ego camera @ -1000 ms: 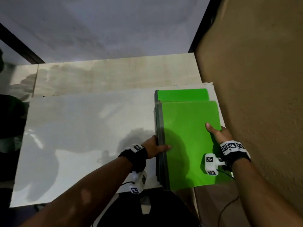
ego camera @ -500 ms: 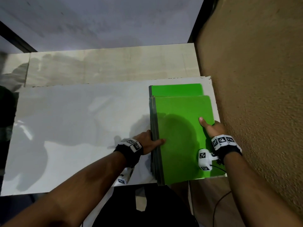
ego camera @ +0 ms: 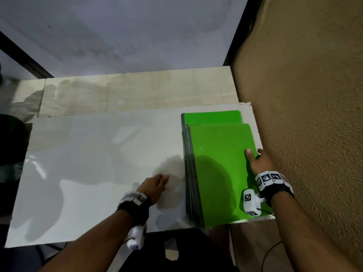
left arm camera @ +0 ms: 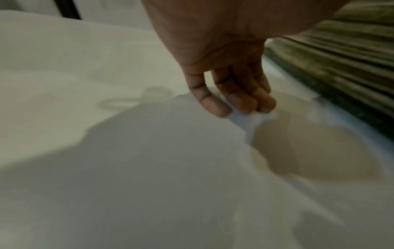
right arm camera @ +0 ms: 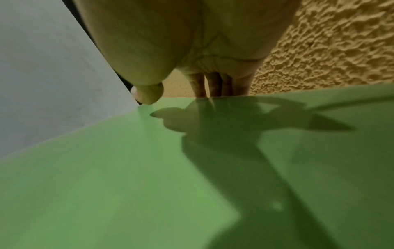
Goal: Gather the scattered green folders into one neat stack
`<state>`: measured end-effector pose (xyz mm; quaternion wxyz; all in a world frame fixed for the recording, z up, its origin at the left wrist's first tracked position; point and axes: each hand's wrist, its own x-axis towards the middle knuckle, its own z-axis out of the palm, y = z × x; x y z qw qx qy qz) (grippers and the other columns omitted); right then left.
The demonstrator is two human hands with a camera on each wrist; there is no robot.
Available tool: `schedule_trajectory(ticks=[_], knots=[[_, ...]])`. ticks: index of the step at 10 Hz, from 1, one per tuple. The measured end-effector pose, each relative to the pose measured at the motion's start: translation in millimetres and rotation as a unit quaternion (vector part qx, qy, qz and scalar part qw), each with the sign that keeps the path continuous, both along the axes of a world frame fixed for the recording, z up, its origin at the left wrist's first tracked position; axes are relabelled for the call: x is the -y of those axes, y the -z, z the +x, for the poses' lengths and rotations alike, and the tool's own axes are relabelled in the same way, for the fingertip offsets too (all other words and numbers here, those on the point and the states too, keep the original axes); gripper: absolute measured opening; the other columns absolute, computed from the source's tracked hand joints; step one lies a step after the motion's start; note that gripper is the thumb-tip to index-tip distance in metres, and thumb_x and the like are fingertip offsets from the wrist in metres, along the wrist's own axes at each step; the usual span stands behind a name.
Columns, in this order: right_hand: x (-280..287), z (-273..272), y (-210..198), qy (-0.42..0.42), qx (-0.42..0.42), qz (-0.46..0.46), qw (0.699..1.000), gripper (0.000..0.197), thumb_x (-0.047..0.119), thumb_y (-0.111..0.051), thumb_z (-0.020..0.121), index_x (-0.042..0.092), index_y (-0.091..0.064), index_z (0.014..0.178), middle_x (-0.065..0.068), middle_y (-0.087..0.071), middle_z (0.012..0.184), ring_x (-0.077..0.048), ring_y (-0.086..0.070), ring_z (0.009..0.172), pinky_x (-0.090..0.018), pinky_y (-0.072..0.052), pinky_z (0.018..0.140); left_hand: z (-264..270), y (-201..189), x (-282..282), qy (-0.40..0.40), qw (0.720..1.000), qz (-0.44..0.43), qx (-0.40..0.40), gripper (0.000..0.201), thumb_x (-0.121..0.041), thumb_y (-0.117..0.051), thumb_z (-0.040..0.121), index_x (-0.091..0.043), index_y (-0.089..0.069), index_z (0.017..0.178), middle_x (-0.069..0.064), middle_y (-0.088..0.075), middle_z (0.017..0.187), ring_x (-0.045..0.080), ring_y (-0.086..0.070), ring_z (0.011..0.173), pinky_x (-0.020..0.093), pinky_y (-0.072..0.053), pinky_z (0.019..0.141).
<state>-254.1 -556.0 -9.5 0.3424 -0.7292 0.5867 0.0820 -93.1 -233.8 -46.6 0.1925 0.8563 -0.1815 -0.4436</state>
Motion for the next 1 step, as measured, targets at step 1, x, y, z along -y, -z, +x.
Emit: schedule_trajectory(ticks=[1], knots=[[-3.4,-2.8,1.2,-0.013,-0.005,-0.004,1.0,0.069,0.053,-0.047,0.094,0.005,-0.039,0.143,-0.022,-0.044,0.145,-0.039,-0.044,0.131,-0.045,-0.035,0.108,-9.9,9.6,-67.6,-0.004,1.0,0.02,0.013,0.043,-0.06,-0.034,0.09,-0.029,-0.058,0.072,-0.006,-0.065,0.069,0.021,-0.066,0.078,0.026,-0.046,0.071]])
